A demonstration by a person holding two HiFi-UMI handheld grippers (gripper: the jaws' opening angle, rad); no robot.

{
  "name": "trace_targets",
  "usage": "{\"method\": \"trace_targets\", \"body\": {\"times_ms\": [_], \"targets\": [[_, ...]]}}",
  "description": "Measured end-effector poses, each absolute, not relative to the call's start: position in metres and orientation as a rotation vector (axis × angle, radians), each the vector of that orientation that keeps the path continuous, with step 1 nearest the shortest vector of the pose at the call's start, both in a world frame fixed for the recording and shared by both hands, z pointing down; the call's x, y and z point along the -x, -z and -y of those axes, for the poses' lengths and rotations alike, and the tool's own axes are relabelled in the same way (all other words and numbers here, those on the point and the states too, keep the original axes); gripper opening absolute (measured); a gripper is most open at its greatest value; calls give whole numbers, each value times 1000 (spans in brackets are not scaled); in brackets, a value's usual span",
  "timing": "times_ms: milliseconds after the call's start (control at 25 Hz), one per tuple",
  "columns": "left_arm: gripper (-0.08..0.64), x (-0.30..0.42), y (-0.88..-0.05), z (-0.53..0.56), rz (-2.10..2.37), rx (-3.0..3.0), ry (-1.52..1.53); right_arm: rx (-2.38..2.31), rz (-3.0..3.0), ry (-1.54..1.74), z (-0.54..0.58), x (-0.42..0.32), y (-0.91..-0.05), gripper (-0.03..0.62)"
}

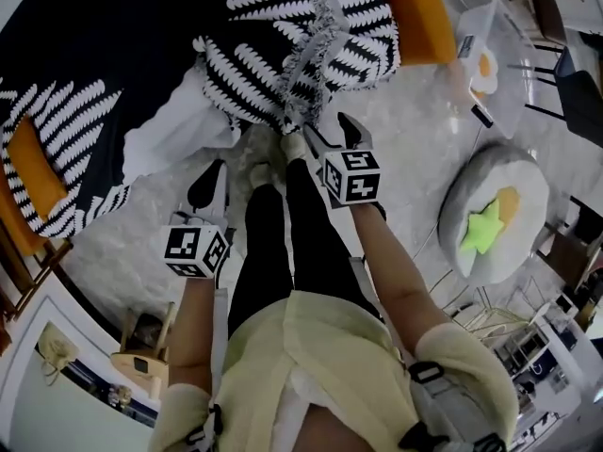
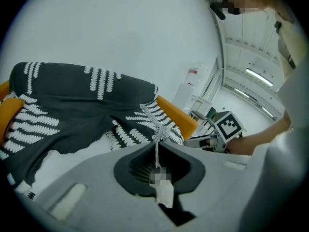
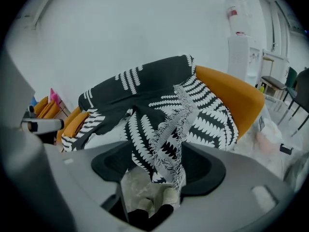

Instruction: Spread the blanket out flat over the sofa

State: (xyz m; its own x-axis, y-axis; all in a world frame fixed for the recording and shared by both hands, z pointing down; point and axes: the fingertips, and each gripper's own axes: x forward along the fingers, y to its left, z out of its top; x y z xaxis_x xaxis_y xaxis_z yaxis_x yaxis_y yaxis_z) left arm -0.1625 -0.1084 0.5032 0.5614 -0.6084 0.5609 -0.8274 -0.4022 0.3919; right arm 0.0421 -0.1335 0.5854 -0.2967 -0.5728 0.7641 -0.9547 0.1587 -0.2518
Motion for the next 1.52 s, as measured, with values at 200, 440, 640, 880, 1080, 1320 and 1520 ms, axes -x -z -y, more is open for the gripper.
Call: {"method": "trace_targets", "body": {"times_ms": [200, 440, 640, 880, 1080, 1320, 1520], "targets": [[20, 152, -533, 129, 1180, -2086, -444, -1359, 1937, -1026, 156, -43, -624, 322], [18, 141, -564, 149, 1206, -2022, -436, -1309, 1917, -1046, 180, -45, -664, 338], [9, 137, -581, 159, 1220, -1977, -435, -1292, 1905, -1085, 196, -51, -687, 348], [9, 132, -598, 165, 1221, -1951, -460, -1270, 1902, -1159, 206, -48, -710, 362], [9, 131, -609, 172, 1223, -1933, -464, -1243, 1913, -1224, 213, -35, -721, 370], [8, 131, -615, 176, 1221, -1916, -469, -1217, 1908, -1258, 218, -24, -731, 376], [8, 135, -622, 175, 1231, -1902, -473, -1220, 1900, -1268, 224, -19, -738, 381]]}}
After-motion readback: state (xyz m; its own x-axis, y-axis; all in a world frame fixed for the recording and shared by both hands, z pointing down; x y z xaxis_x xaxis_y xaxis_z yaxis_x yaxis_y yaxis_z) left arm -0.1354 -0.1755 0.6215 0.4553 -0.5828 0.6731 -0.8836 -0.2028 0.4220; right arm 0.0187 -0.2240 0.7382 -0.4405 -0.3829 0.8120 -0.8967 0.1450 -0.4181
